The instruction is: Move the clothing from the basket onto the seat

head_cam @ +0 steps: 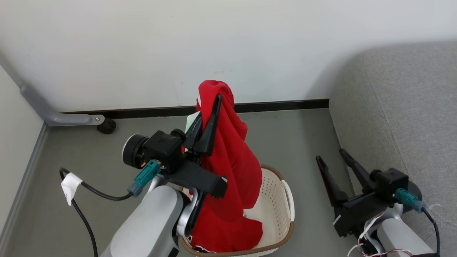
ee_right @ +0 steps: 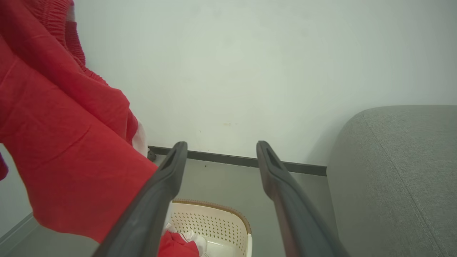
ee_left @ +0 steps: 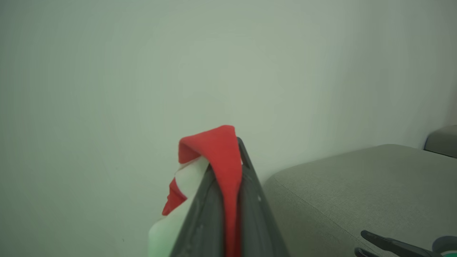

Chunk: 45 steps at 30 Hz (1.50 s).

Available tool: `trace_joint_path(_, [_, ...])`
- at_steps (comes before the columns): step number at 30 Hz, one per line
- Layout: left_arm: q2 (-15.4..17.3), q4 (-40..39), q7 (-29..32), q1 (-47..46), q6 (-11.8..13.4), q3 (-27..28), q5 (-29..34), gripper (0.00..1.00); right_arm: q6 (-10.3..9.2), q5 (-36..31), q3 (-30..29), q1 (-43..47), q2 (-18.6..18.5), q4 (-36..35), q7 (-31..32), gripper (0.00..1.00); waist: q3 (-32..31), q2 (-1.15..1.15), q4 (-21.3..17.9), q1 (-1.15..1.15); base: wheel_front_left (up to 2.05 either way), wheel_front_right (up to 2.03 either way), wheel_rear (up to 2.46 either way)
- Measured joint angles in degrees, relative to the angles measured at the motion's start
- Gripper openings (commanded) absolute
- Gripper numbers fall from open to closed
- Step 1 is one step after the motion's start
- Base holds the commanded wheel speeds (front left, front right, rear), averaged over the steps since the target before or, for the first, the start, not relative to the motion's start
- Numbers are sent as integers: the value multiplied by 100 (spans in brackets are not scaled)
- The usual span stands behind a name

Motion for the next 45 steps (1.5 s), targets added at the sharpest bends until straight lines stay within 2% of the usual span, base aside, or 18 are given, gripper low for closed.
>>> trace_joint_path(7, [-58,-36,0,-1,-57,-7,94,0,0,-76,783,-86,-74,-380,0,100,66,0,8,0,0,0,0])
trace_joint_path(13, [-171,-45,0,-10,-108,-41,97,0,1,-77,1731,-431,-277,-606,0,100,120,0,36,0,0,0,0])
trace_joint_path(19, [-226,-57,0,-113,-158,-81,112,0,1,-76,2370,-842,-469,-699,0,100,166,0,94,0,0,0,0])
trace_joint_path(32, [-322,-31,0,-193,-301,-172,234,0,1,155,2677,-1532,-371,-277,0,100,249,0,260,0,0,0,0])
trace_joint_path(44, [-358,0,0,-191,-354,-194,249,0,1,502,3598,-2039,-221,42,-1,100,304,0,300,0,0,0,0])
trace_joint_path(45, [-363,1,0,-191,-354,-194,249,0,1,525,3632,-2073,-214,73,-1,87,309,0,300,0,0,0,0])
